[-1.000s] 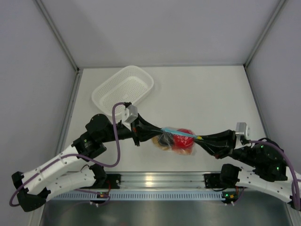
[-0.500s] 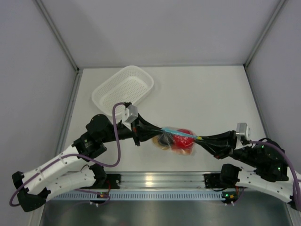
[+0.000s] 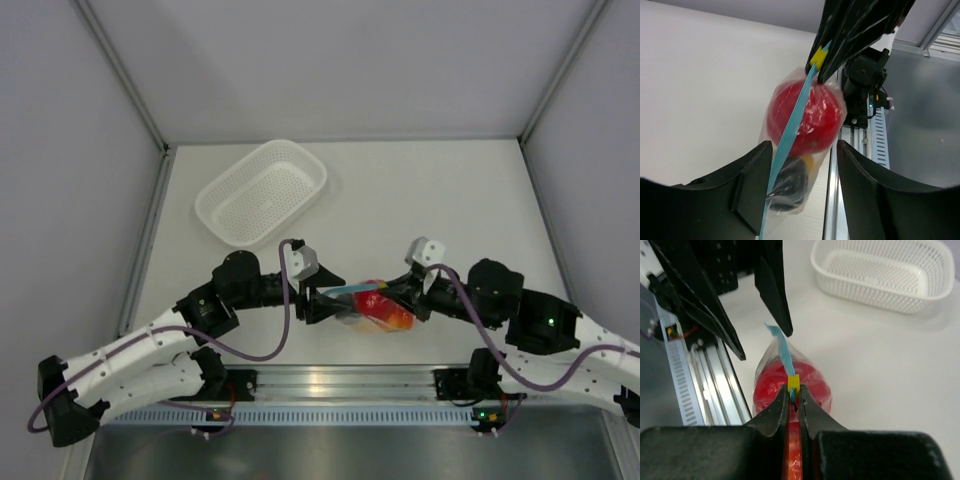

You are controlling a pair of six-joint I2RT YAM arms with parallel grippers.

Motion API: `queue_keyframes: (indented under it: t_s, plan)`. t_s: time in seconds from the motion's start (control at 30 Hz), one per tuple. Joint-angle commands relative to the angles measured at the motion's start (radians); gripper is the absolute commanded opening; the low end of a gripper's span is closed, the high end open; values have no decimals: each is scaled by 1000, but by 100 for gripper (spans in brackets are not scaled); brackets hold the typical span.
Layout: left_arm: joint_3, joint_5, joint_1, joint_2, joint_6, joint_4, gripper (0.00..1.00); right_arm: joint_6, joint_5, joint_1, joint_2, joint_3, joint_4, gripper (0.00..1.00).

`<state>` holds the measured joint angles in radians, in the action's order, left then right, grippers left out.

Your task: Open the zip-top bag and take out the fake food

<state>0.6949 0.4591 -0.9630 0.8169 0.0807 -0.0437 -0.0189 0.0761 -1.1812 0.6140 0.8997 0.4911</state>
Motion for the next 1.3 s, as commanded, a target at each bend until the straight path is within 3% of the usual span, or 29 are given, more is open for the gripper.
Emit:
queue_keyframes:
  t_s: [0.0, 0.13, 0.27, 0.4, 0.47, 0.6, 0.67, 1.03, 1.1, 1.17, 1.27]
  plan:
    - [14, 81, 1, 33, -64, -31, 60, -39, -7, -15, 59, 56, 59, 0]
    - [81, 108, 0, 123, -99, -30, 59, -65, -58, -15, 127, 93, 92, 0]
    - [113, 151, 0, 186, -130, -30, 50, -70, -62, -15, 164, 116, 121, 0]
    - [121, 156, 0, 212, -133, -30, 38, -72, -62, -15, 170, 127, 135, 0]
    - [121, 156, -2, 218, -133, -30, 22, -72, -65, -15, 173, 131, 141, 0]
    - [126, 179, -2, 232, -118, -45, 16, -62, -62, -17, 179, 128, 139, 0]
    - [130, 199, -2, 238, -111, -54, 0, -55, -59, -17, 179, 120, 126, 0]
    - [94, 181, 0, 212, -98, -96, 0, -29, -55, -15, 116, 54, 78, 1]
    - [92, 176, -2, 200, -98, -97, 0, -29, -53, -15, 115, 50, 83, 9]
    - [89, 162, -2, 188, -98, -97, 0, -23, -35, -15, 107, 38, 90, 32]
    - [81, 145, -2, 176, -98, -99, 0, 6, -18, -15, 64, 1, 86, 39]
